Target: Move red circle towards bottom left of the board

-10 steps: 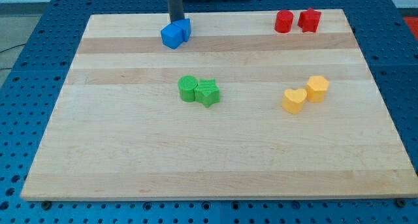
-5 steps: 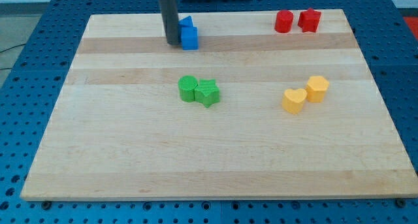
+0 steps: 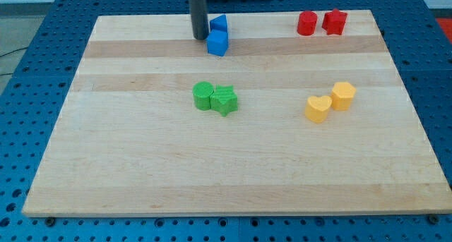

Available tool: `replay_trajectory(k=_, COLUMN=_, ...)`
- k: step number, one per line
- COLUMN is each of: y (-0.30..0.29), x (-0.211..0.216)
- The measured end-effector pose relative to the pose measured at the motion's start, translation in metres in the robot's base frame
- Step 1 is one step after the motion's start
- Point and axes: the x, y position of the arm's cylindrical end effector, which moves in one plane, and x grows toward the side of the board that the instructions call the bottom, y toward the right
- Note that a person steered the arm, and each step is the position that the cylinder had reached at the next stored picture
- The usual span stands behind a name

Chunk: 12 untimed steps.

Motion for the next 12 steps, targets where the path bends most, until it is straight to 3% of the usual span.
replay_trajectory(k=1, y=-0.008, x=0.053)
replay_trajectory(k=2, y=0.010, x=0.080)
replay_trajectory(k=4, y=0.029, x=0.048)
replay_trajectory(k=6, y=0.029, x=0.053)
replay_trajectory(k=7, y=0.075, x=0.059)
replay_trajectory(k=10, y=0.381, x=0.022)
replay_trajectory(k=11, y=0.370, x=-0.035)
replay_trajectory(k=12, y=0.311, x=-0.044)
